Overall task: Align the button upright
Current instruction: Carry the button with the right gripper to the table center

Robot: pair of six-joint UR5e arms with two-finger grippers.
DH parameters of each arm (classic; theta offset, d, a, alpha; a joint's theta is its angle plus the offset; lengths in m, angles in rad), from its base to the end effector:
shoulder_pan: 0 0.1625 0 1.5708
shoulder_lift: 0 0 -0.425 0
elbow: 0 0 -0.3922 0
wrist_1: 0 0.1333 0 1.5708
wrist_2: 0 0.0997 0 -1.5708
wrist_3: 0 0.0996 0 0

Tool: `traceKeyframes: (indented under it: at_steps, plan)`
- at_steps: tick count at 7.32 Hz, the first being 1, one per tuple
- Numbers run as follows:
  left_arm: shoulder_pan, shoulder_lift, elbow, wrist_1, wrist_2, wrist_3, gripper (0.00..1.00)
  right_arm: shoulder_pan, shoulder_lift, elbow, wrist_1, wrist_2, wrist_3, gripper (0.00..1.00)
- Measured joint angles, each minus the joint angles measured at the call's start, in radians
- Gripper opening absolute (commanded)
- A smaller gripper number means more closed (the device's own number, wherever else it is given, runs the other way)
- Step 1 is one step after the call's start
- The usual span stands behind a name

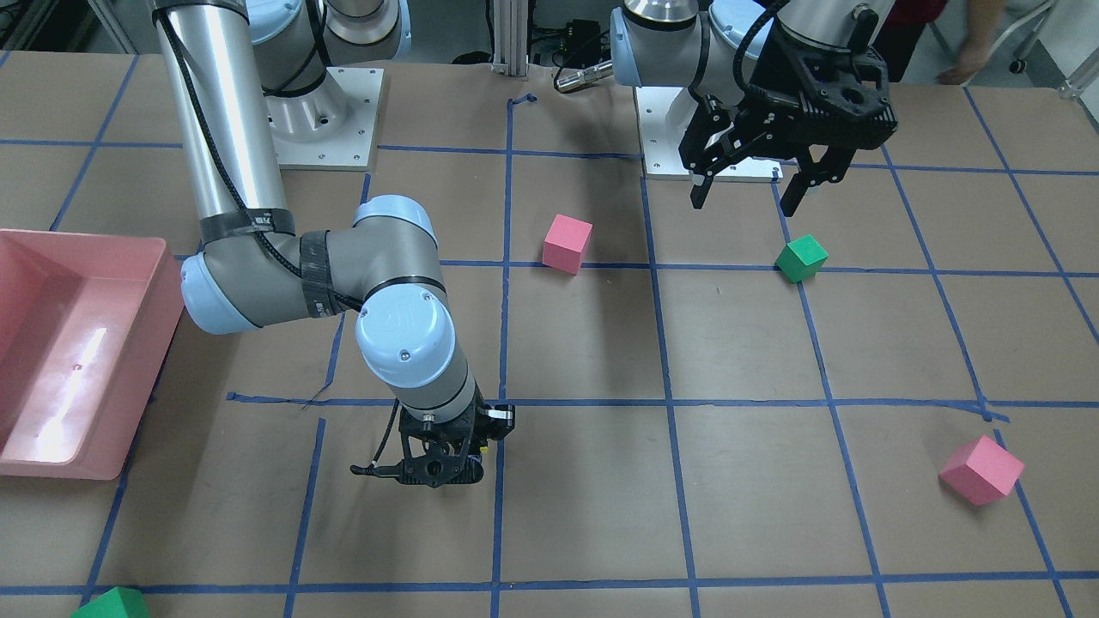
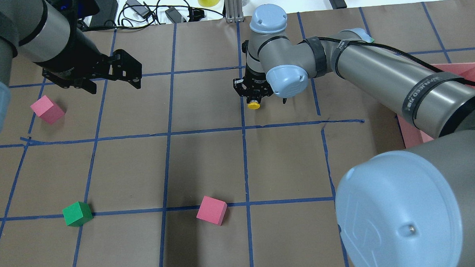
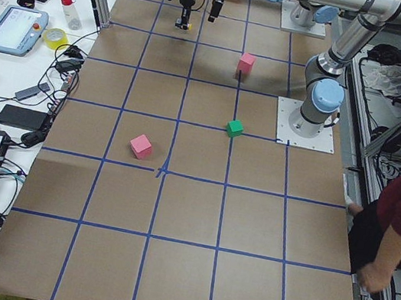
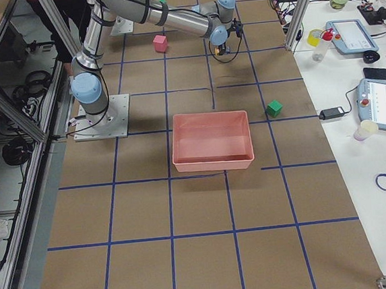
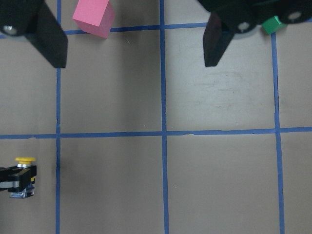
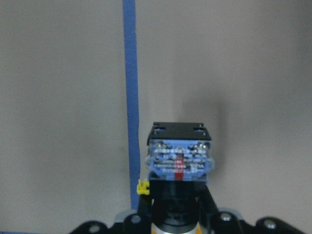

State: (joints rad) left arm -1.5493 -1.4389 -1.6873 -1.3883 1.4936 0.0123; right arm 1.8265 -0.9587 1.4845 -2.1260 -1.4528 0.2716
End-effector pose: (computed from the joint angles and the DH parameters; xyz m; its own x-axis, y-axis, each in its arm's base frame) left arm -0.1312 -0.4565 0.5121 -0.9973 0.0058 0.0732 -0.0088 0.9803 -0.1975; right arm 0.3138 -0.6270 0.2176 -0.9925 0.0143 -0.1212 0.0140 0.9999 0.0032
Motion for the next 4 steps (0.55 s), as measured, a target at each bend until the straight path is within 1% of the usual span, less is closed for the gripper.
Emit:
traceKeyframes:
  at_steps: [4]
  plan:
    - [0.0, 0.0, 0.0, 0.0, -0.001, 0.0, 1.0, 0.021, 0.03, -0.029, -0.016, 0.011, 0.003, 0.0]
